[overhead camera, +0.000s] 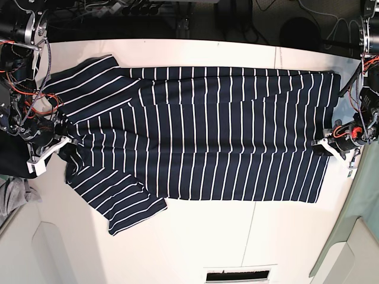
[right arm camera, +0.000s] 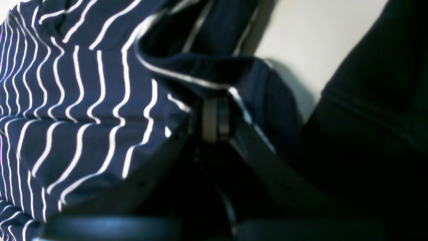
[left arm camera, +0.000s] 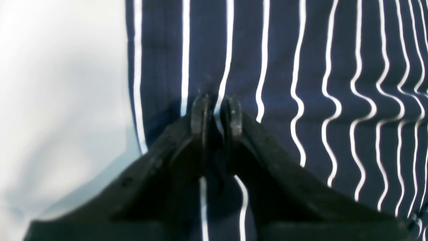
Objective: Layout the t-shirt on the table in an organized manner, then fold the t-shirt properly
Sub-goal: 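Release the edge and grasp the shirt's middle with both grippers, then fold the grasped fabric over onto the shirt with both grippers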
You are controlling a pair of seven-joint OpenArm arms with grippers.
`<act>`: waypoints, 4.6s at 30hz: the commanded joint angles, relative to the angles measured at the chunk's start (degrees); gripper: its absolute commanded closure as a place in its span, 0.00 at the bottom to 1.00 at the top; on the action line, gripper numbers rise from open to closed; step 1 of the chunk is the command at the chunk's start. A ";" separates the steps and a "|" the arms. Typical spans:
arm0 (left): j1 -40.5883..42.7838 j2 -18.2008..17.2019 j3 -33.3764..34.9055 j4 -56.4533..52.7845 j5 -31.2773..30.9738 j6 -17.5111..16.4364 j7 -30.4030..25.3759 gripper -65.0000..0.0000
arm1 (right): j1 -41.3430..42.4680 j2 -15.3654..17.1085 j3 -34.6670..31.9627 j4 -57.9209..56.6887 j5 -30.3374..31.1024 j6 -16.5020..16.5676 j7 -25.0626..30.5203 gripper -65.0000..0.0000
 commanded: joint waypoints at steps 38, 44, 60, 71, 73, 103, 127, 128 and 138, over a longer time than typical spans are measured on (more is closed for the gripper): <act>-1.09 -3.48 -0.17 10.99 3.67 1.62 -5.53 0.58 | 9.20 -0.04 0.42 -9.90 -4.02 -14.53 13.53 0.57; -1.40 -3.17 -0.17 10.60 7.13 5.33 -11.76 0.58 | 8.41 -1.62 0.42 -14.05 -2.75 -8.31 13.77 0.57; -10.56 3.10 -0.17 -13.20 15.19 6.86 -25.79 0.58 | 8.90 -6.21 0.42 -13.60 0.50 -2.14 13.79 0.57; -10.56 6.21 -0.17 -14.62 16.79 10.82 -26.32 0.58 | 8.90 -6.69 0.42 -13.60 0.55 -1.05 13.77 0.57; -10.36 6.19 -0.17 -14.62 16.76 9.60 -26.34 0.59 | 8.90 -6.69 0.42 -13.60 0.59 -0.57 13.79 0.57; 1.16 -10.38 -0.17 5.55 -2.40 -10.50 -9.53 1.00 | -8.83 -3.34 0.42 25.42 12.83 1.75 -8.61 1.00; 23.71 -10.62 -15.54 18.21 -13.03 -10.50 -0.39 1.00 | -21.53 0.46 0.70 36.24 13.81 1.25 -8.11 0.40; 23.76 -10.49 -15.54 18.21 -12.92 -10.50 -0.35 1.00 | -20.83 0.44 0.90 36.24 13.81 1.25 -7.43 0.40; 23.89 -10.27 -15.54 18.21 -10.19 -10.50 -0.37 1.00 | -2.99 -2.49 -1.27 21.46 4.04 -1.49 1.14 0.40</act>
